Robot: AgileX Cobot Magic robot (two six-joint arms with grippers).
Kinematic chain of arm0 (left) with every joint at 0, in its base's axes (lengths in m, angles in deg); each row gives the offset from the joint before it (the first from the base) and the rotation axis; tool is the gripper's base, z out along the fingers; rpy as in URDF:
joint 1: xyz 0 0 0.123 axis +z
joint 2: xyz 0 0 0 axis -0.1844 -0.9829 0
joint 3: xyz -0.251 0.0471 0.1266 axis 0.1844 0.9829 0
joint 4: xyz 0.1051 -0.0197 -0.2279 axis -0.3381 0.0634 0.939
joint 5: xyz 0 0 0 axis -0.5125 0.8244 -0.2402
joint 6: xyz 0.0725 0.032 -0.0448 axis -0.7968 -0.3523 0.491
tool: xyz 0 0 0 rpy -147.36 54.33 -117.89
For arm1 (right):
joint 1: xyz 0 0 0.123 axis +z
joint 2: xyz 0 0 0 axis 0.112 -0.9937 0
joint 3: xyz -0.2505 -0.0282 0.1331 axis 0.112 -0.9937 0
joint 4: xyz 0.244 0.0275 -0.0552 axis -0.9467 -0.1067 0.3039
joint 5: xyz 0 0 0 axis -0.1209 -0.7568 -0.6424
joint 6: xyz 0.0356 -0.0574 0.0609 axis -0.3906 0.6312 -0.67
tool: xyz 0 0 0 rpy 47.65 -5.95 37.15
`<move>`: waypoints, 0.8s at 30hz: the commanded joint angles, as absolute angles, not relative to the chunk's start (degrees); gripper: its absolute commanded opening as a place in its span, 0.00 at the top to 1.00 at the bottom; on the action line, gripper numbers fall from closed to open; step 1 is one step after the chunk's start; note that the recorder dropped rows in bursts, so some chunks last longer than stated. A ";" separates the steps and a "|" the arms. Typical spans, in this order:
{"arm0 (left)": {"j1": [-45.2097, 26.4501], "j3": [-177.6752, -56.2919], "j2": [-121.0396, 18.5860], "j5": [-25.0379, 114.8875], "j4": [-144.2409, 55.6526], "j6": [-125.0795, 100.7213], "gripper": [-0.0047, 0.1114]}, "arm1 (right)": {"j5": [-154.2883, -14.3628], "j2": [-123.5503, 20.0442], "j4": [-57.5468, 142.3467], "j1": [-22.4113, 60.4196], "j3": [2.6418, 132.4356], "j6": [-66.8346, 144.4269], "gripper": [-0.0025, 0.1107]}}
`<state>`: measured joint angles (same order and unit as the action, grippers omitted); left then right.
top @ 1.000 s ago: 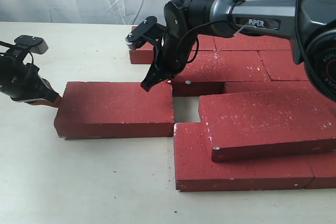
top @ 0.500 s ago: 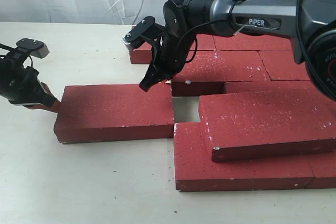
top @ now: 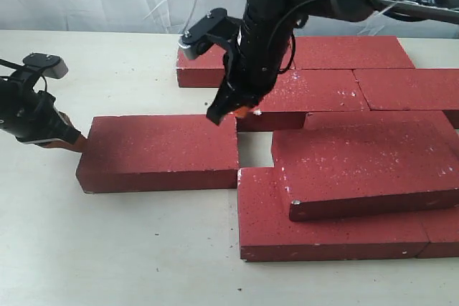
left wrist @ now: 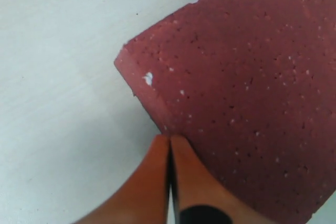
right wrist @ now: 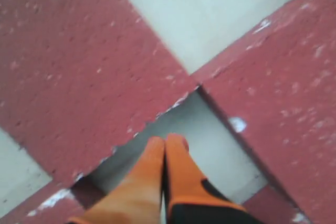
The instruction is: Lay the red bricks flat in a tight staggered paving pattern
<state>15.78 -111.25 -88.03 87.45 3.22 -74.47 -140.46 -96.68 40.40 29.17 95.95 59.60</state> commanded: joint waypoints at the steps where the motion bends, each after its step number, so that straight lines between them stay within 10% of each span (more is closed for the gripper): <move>1: 15.68 -111.30 -88.24 87.18 2.63 -74.09 0.96 | -139.68 -92.79 16.95 29.06 87.24 79.29 0.99; 24: 15.68 -111.30 -88.10 88.23 5.08 -72.81 0.96 | -136.09 -97.71 18.20 32.28 80.74 91.00 0.99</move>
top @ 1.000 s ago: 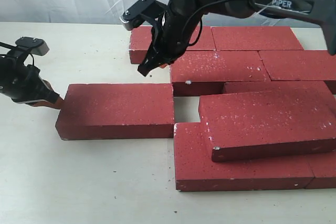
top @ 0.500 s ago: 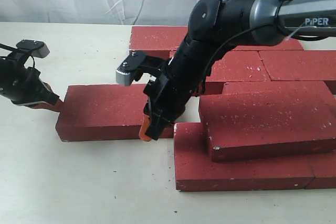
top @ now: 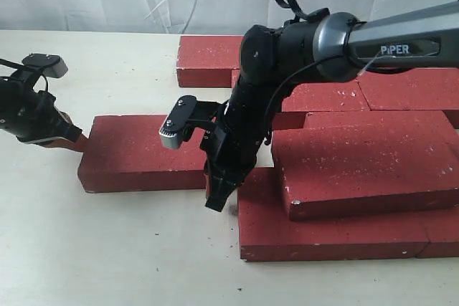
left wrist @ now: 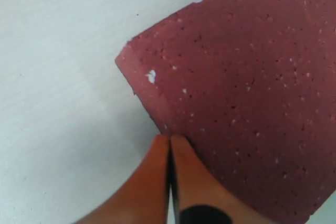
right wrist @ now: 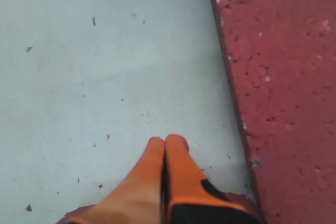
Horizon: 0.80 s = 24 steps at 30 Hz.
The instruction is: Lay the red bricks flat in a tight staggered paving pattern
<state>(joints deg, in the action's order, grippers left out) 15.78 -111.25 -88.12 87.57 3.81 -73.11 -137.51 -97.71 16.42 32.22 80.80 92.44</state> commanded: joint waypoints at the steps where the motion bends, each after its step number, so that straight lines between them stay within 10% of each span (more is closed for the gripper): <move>1: 15.68 -111.30 -88.10 88.23 5.08 -72.81 0.96 | -136.09 -97.71 18.20 32.28 80.74 91.00 0.99; 24: 11.53 -111.30 -91.07 86.70 10.67 -74.75 0.96 | -136.69 -84.64 19.17 30.50 80.73 85.62 0.99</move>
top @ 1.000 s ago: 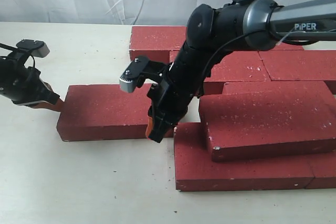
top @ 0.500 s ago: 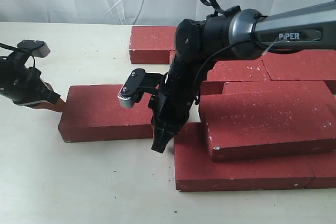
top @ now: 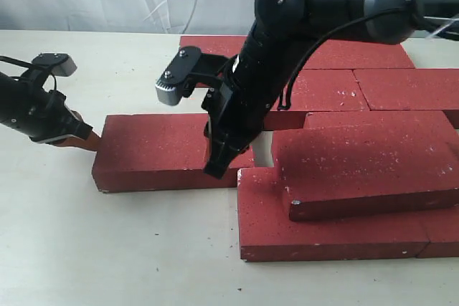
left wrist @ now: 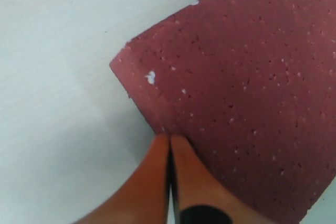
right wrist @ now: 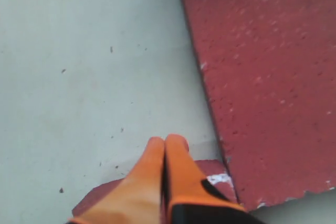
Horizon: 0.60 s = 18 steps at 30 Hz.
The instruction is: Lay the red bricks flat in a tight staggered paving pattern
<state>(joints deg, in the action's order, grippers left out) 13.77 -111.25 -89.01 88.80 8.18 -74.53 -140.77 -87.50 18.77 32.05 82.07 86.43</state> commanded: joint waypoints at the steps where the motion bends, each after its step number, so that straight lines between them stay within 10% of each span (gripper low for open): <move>1: 11.07 -111.30 -91.28 86.03 11.43 -74.75 0.96 | -136.43 -84.29 19.28 30.15 80.40 85.61 0.99; 18: 5.36 -111.55 -91.42 79.79 14.17 -74.90 0.96 | -135.94 -83.51 20.69 27.19 79.51 84.79 0.99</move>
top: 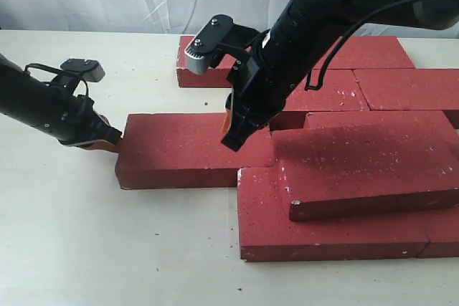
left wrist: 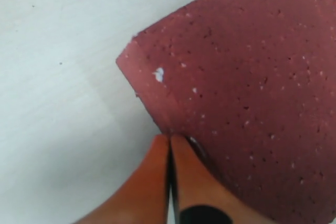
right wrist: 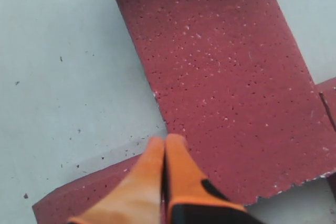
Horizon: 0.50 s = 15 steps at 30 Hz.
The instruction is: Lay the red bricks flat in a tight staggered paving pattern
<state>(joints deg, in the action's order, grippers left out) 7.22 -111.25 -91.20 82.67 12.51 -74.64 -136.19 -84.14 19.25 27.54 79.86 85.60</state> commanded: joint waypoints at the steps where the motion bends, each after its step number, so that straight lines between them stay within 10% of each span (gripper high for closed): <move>1: 4.85 -111.55 -91.42 79.20 14.23 -74.77 0.96 | -135.94 -83.51 21.15 27.19 79.51 84.53 0.99; 15: -1.46 -111.78 -91.42 76.22 17.36 -74.77 0.96 | -136.02 -83.51 20.67 20.91 79.40 83.00 0.99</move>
<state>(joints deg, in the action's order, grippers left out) 0.33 -111.25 -91.29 76.35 15.73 -74.64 -136.19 -84.14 20.97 22.41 79.86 83.50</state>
